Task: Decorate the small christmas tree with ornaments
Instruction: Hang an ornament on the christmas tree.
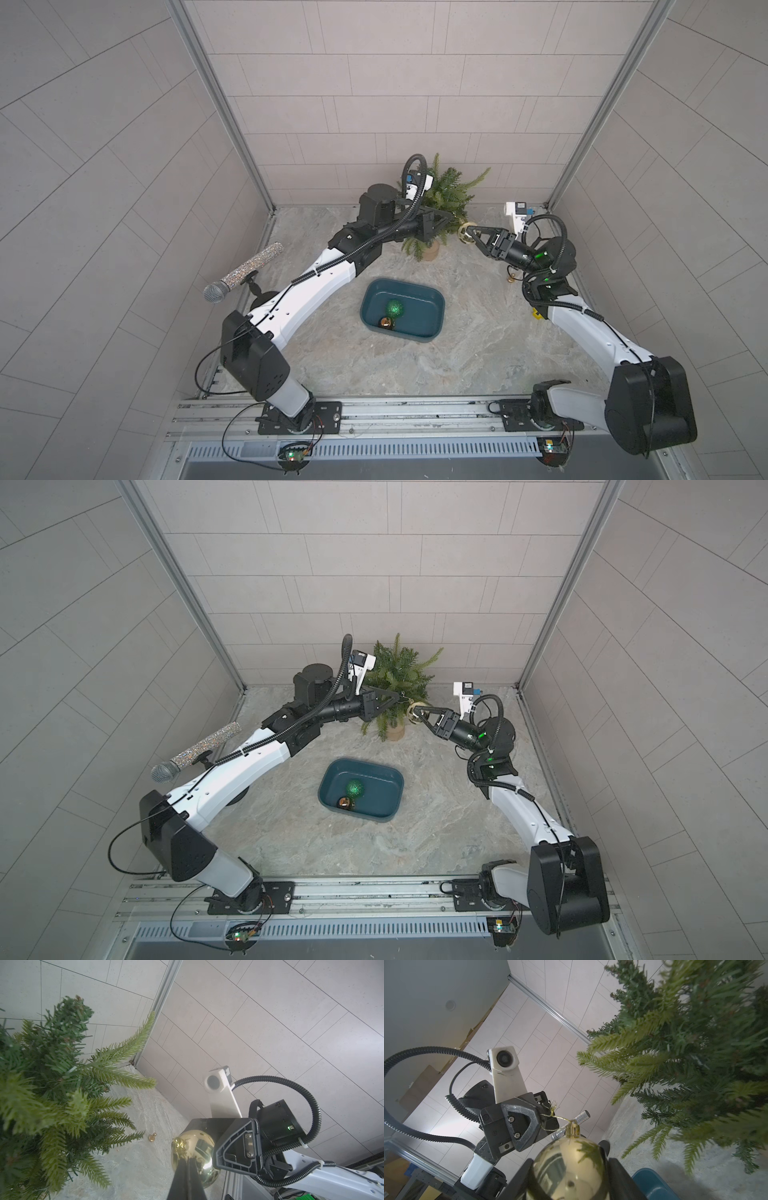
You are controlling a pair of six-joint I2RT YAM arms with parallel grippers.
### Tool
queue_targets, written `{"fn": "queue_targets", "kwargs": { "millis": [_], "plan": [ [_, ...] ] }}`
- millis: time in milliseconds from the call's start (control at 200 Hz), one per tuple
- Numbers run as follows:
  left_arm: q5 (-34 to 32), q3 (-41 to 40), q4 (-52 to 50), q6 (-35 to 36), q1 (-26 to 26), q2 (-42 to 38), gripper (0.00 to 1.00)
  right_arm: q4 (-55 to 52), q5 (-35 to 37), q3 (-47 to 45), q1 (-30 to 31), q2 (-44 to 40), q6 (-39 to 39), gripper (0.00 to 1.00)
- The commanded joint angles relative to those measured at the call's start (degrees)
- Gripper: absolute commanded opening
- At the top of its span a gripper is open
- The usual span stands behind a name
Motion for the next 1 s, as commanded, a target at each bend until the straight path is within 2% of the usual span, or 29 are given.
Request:
{"fn": "queue_targets", "kwargs": {
  "millis": [0, 330, 996],
  "plan": [
    [-0.43, 2.80, -0.70, 0.27, 0.30, 1.95, 0.00, -0.79, 0.90, 2.23, -0.61, -0.16, -2.55, 0.56],
    [-1.01, 7.24, -1.76, 0.28, 0.30, 6.78, 0.00, 0.74, 2.61, 3.15, -1.58, 3.15, -2.69, 0.56],
    [-7.85, 16.28, -6.76, 2.57, 0.31, 13.60, 0.00, 9.27, 4.67, 6.99, -2.31, 12.08, 2.05, 0.55]
  ]
}}
